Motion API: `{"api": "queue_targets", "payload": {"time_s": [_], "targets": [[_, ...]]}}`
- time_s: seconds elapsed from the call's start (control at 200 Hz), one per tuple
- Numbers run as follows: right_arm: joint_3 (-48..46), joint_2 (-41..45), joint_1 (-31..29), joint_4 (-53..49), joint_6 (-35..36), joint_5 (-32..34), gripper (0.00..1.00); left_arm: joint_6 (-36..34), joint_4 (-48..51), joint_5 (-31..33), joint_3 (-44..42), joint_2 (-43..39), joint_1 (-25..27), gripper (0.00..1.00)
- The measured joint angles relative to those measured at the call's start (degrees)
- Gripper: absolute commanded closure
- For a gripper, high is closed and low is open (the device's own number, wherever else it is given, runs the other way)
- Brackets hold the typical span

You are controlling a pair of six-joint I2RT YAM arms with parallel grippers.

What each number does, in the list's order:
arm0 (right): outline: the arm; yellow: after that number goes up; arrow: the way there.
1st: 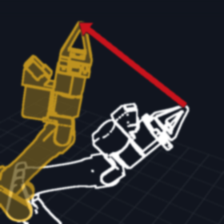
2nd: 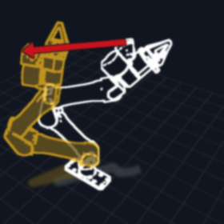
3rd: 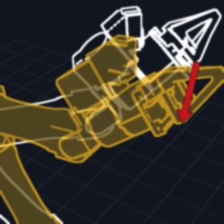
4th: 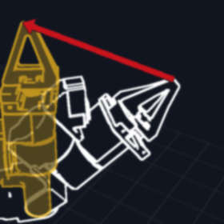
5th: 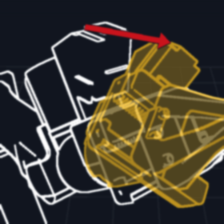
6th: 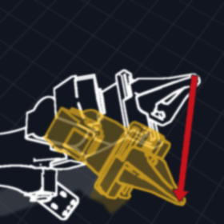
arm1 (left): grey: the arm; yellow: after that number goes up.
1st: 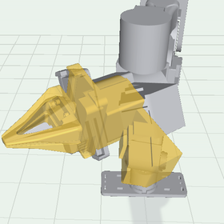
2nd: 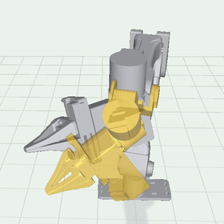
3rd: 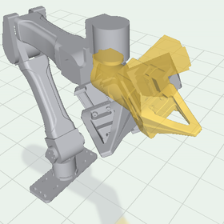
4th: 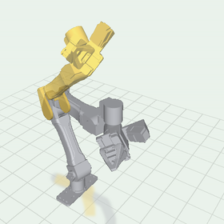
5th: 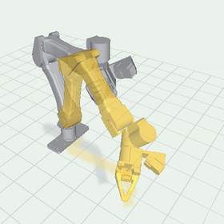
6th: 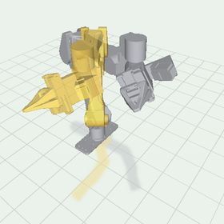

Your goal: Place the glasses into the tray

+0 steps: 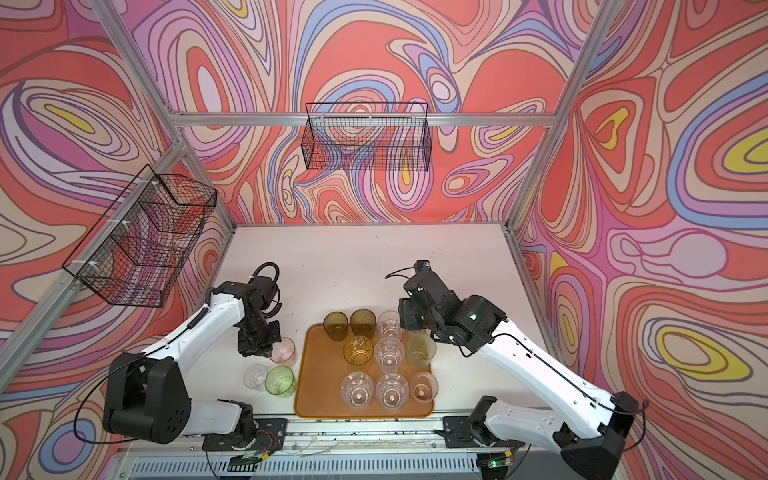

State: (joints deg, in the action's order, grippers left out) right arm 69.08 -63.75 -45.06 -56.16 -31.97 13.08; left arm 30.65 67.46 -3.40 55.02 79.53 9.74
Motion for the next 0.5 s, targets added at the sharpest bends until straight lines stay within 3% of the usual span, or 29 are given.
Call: {"api": "queue_targets", "payload": {"time_s": [0.501], "targets": [[0.0, -0.3, 0.0, 0.0, 0.2, 0.0, 0.33, -1.6, 0.3, -0.1, 2.1, -0.4, 0.0, 1.00]]}}
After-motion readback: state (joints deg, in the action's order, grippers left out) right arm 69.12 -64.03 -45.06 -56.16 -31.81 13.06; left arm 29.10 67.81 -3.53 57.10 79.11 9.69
